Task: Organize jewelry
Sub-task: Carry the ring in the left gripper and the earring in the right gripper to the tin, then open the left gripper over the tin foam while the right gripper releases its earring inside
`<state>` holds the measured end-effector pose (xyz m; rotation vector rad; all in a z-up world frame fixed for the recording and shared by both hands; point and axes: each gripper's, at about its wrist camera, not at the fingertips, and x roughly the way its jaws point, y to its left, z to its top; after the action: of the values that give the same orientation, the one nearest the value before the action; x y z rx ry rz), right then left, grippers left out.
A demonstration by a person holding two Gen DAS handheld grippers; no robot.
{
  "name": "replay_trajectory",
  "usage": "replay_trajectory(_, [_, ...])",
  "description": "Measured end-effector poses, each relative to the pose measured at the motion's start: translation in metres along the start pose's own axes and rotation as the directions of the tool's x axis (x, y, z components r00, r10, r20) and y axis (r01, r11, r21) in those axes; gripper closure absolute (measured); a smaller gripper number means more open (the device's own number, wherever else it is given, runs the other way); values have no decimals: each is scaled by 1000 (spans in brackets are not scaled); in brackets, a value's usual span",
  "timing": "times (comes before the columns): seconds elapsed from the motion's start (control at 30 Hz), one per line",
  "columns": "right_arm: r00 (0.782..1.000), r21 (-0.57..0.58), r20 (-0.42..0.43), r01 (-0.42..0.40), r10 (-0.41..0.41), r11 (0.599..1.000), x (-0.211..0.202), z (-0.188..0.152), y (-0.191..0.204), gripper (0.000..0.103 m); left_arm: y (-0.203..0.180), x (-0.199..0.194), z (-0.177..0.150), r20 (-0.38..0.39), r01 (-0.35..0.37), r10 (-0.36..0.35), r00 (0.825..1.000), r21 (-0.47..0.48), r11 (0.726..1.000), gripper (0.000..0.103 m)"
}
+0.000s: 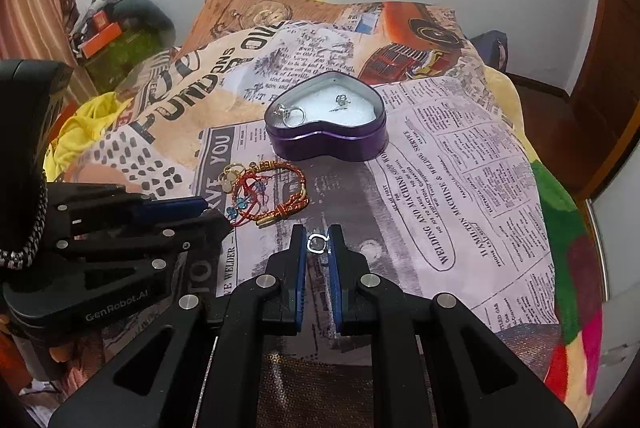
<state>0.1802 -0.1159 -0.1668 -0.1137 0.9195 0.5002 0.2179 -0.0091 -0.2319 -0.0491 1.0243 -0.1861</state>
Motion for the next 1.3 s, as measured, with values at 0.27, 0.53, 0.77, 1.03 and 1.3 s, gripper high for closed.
replay_trajectory(0.27, [999,-3,37,8,-8,1000,-13,6,1,94,-3,-20,1,43,-5,5,999,0,1000,82])
replay_trajectory(0.53, [996,-3,85,21,-21,1000,-28,18,1,94,-4,-50,17,129,-19,19,991,3,1000,82])
replay_trajectory(0.77, [992,-5,123,27,-26,1000,-35,30,1,94,-2,-73,38,212,-31,30,977,3,1000,82])
replay_trajectory(1.03, [987,2,159,32,-32,999,-36,45,-5,94,2,-80,60,263,-38,36,964,4,999,82])
replay_trajectory(1.3, [987,14,156,32,-33,999,-20,55,-12,94,7,-70,80,280,-41,36,959,13,999,82])
